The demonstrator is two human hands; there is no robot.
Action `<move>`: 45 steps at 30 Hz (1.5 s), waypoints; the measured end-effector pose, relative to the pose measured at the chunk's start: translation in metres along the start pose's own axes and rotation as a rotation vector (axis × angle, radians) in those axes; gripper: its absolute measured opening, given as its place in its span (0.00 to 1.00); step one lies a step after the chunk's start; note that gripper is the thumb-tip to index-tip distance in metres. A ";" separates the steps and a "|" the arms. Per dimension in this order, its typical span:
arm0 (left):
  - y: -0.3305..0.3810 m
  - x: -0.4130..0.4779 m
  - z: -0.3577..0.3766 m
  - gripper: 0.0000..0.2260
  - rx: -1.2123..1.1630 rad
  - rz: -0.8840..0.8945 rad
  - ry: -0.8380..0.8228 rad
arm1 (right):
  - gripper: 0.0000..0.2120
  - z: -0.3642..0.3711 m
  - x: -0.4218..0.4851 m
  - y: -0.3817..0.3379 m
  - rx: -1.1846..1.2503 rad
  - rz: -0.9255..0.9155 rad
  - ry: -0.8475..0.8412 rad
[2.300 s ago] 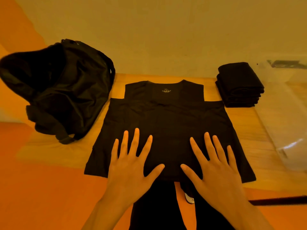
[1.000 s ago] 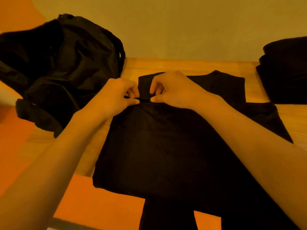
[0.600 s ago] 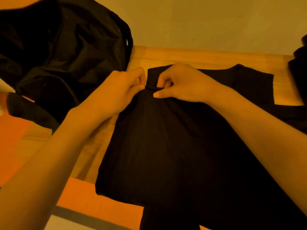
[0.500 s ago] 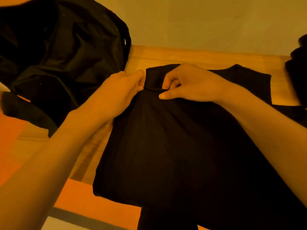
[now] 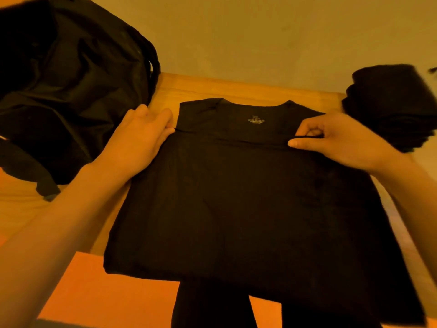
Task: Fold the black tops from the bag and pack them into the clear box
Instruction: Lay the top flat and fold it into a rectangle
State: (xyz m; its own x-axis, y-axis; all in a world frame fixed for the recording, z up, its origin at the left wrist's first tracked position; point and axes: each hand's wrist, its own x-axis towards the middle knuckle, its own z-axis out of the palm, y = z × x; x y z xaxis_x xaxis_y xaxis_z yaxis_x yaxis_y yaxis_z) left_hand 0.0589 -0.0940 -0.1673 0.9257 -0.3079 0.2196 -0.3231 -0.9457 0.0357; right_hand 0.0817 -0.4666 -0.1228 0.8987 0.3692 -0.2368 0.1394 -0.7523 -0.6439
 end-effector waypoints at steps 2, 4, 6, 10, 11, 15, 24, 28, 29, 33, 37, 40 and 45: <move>-0.001 -0.001 0.000 0.09 -0.009 -0.001 0.009 | 0.06 -0.003 -0.007 0.008 0.001 0.008 0.067; -0.001 -0.001 0.000 0.08 -0.029 -0.017 0.026 | 0.05 -0.006 -0.012 0.015 -0.015 0.030 0.117; -0.001 -0.002 0.001 0.07 -0.034 -0.019 0.034 | 0.04 -0.007 -0.016 0.022 -0.059 0.040 0.152; -0.001 -0.001 0.000 0.06 -0.036 -0.017 0.027 | 0.06 -0.008 -0.023 0.036 -0.095 0.037 0.243; -0.001 -0.001 0.000 0.06 -0.040 -0.021 0.026 | 0.07 -0.008 -0.024 0.038 -0.115 0.034 0.265; -0.001 -0.001 0.000 0.06 -0.039 -0.038 0.031 | 0.09 -0.002 -0.030 0.039 -0.232 -0.009 0.324; 0.019 -0.006 -0.015 0.12 0.067 -0.116 0.030 | 0.16 0.016 -0.052 0.033 -0.440 -0.066 0.512; 0.091 -0.021 -0.033 0.23 -0.012 -0.272 0.028 | 0.31 0.058 -0.074 0.003 -0.505 0.014 0.296; 0.109 -0.029 -0.029 0.26 0.011 -0.269 -0.033 | 0.36 0.069 -0.077 0.002 -0.552 0.044 0.249; 0.116 -0.052 -0.003 0.39 0.068 -0.349 -0.226 | 0.41 0.075 -0.080 0.022 -0.610 0.214 0.257; 0.096 -0.053 0.006 0.44 0.095 -0.401 -0.309 | 0.40 0.066 -0.079 0.037 -0.572 0.322 0.288; 0.093 -0.049 0.000 0.45 0.073 -0.429 -0.313 | 0.40 0.066 -0.080 0.035 -0.577 0.344 0.283; 0.095 -0.044 -0.004 0.46 0.072 -0.421 -0.278 | 0.39 0.073 -0.082 0.025 -0.622 0.238 0.334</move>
State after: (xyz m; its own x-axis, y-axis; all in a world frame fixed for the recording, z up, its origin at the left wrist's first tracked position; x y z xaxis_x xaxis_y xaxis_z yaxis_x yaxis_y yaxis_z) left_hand -0.0131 -0.1696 -0.1694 0.9932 0.0945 -0.0673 0.0945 -0.9955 -0.0036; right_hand -0.0189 -0.4756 -0.1722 0.9987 0.0465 -0.0209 0.0454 -0.9978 -0.0485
